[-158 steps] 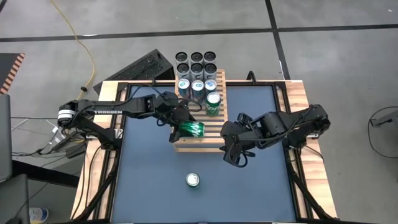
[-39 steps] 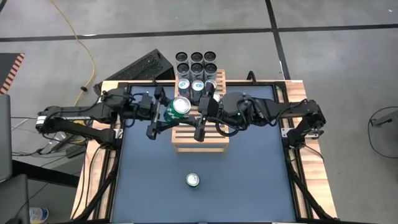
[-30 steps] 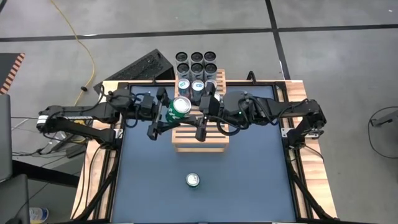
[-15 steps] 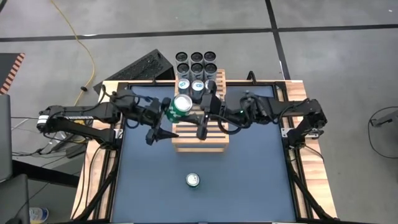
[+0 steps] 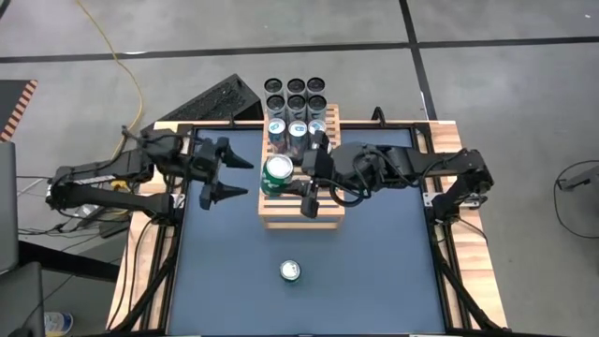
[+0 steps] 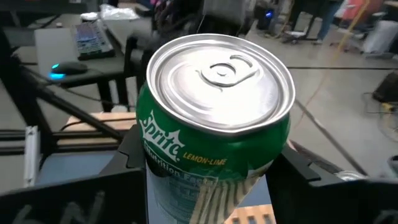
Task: Place canned beverage on shelf
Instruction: Put the green soda can on the shelf aligned to the other green soda
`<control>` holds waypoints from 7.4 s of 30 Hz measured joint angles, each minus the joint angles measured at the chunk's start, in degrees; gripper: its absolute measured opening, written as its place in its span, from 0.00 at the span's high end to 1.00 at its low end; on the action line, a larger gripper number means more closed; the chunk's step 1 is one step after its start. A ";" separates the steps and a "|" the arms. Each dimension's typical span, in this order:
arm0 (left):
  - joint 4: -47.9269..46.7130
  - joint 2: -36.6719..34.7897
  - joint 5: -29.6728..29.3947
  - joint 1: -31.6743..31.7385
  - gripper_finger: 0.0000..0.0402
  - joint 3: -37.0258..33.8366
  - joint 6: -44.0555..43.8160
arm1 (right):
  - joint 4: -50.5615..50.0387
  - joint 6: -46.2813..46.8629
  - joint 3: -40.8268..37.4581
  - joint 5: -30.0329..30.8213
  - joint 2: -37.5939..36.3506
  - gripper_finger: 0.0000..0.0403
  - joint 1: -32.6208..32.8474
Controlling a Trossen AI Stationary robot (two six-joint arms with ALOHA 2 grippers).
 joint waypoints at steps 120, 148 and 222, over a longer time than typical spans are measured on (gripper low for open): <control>19.91 15.36 -24.20 -4.75 0.29 0.00 12.69 | -31.27 24.79 0.04 24.45 -13.61 0.24 8.19; 41.80 22.66 -28.96 0.54 0.29 -8.16 5.52 | -31.15 25.55 -0.11 27.14 -12.77 0.24 11.59; 48.77 34.40 -58.50 -7.63 0.29 -5.27 6.21 | -32.38 25.59 -0.11 26.99 -12.77 0.24 11.46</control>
